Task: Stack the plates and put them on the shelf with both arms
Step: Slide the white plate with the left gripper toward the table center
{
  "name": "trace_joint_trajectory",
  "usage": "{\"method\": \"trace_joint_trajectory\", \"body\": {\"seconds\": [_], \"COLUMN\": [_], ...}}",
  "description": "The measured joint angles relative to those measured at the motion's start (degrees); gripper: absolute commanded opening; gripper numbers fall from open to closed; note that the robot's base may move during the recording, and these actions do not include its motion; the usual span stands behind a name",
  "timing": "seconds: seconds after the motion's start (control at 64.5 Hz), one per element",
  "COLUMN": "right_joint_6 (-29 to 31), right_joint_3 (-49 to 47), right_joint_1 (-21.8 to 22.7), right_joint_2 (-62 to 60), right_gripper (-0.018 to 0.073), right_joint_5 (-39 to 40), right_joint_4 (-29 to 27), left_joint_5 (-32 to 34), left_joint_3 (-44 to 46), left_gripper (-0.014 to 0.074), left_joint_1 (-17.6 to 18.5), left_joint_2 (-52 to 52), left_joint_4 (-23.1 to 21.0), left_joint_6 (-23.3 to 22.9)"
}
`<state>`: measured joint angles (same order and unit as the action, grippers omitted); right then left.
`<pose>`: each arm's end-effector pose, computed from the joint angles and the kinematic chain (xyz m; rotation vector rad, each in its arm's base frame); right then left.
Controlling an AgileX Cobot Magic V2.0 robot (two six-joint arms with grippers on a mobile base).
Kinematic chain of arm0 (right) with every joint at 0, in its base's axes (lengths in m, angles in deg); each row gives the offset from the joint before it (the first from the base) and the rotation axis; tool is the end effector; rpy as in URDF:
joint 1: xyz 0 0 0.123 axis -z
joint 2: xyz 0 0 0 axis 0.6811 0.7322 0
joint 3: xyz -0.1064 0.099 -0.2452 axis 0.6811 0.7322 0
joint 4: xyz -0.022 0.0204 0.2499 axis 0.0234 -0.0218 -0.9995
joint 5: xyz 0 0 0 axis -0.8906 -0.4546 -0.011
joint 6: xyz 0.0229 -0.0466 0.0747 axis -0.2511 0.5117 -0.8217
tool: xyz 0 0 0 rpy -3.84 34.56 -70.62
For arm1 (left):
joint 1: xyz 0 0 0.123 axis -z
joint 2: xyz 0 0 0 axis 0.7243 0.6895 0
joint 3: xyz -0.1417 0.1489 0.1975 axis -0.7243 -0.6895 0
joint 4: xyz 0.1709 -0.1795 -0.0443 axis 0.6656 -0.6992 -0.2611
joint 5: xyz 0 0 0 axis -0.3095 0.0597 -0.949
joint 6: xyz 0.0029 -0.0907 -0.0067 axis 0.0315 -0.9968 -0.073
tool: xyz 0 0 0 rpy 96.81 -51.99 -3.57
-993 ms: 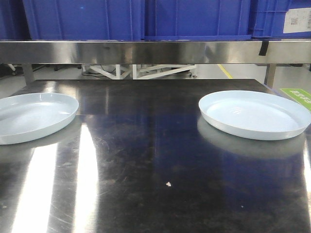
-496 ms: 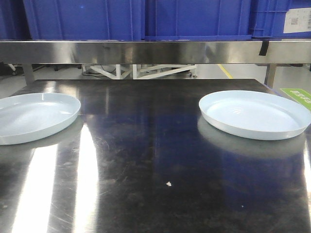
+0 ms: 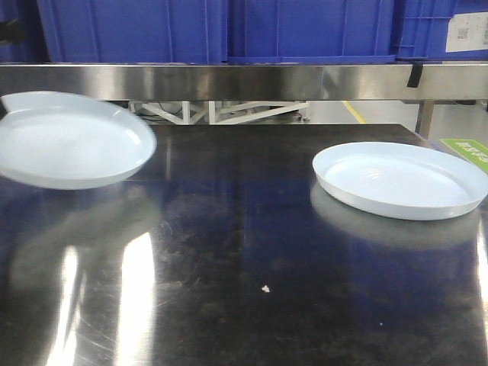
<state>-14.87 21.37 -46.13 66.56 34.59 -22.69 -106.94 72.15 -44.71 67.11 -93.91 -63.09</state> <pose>0.0567 0.0033 0.2009 0.1016 1.5353 0.1962 0.3767 -0.0317 0.2817 0.1045 2.8417 -0.3279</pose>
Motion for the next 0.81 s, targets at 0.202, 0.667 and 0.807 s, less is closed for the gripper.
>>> {"method": "trace_joint_trajectory", "body": {"seconds": [0.202,0.667,0.807], "right_joint_6": [0.00,0.00,0.00], "right_joint_3": [0.00,0.00,0.00], "right_joint_1": [0.00,0.00,0.00], "right_joint_2": [0.00,0.00,0.00], "right_gripper": [0.0048,0.0048,0.0048], "right_joint_5": [0.00,0.00,0.00], "right_joint_4": [0.00,0.00,0.00], "left_joint_5": [-1.51,0.76,1.34], "left_joint_3": [-0.01,0.02,0.02], "left_gripper": [0.0090,0.0090,0.0090], "left_joint_1": [9.98,22.14,22.14], "left_joint_2": [-0.51,8.44,9.68], "left_joint_4": [-3.33,-3.21,-2.99], "left_joint_6": [0.62,0.62,0.62]}}
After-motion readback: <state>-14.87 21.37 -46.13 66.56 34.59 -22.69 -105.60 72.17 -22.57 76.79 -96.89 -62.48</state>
